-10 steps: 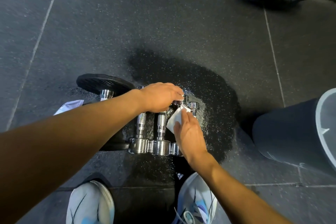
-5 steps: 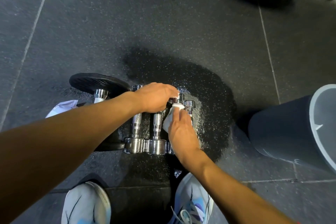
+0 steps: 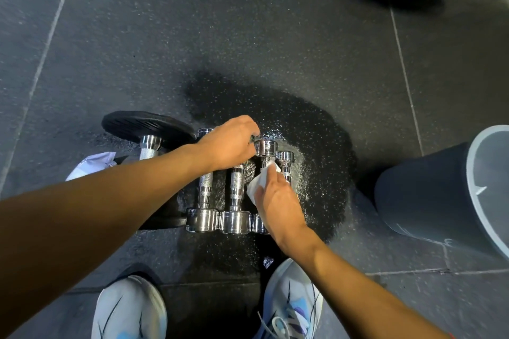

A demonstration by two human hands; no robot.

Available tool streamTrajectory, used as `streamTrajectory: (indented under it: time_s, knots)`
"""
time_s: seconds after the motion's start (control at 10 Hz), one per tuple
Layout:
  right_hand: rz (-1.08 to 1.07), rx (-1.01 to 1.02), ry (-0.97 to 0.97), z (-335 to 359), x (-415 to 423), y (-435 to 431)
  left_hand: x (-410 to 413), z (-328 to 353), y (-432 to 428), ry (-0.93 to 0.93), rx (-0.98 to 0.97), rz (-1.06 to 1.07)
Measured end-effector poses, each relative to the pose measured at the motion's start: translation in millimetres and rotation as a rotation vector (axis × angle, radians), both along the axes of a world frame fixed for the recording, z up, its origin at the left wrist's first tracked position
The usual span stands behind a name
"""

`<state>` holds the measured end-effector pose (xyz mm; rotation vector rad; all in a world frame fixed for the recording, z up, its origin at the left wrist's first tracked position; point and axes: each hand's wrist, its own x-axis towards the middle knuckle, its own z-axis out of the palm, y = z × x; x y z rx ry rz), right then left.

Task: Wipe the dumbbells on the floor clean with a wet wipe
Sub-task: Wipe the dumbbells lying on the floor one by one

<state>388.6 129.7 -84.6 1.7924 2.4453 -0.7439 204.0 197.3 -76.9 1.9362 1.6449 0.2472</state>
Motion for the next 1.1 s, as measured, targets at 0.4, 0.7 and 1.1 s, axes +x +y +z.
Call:
streamTrajectory:
  time_s: [0.4,0.7,1.1]
  knots:
    - [-0.086,-0.062,0.094,6,3,13,36,26,-56,0.169,-0.089,-0.042]
    - [-0.086,-0.183,0.301,23,13,-1,77,32,-74,-0.305,-0.409,0.286]
    - [-0.156,-0.217,0.298,13,9,26,86,21,-67,-0.531,-0.56,0.455]
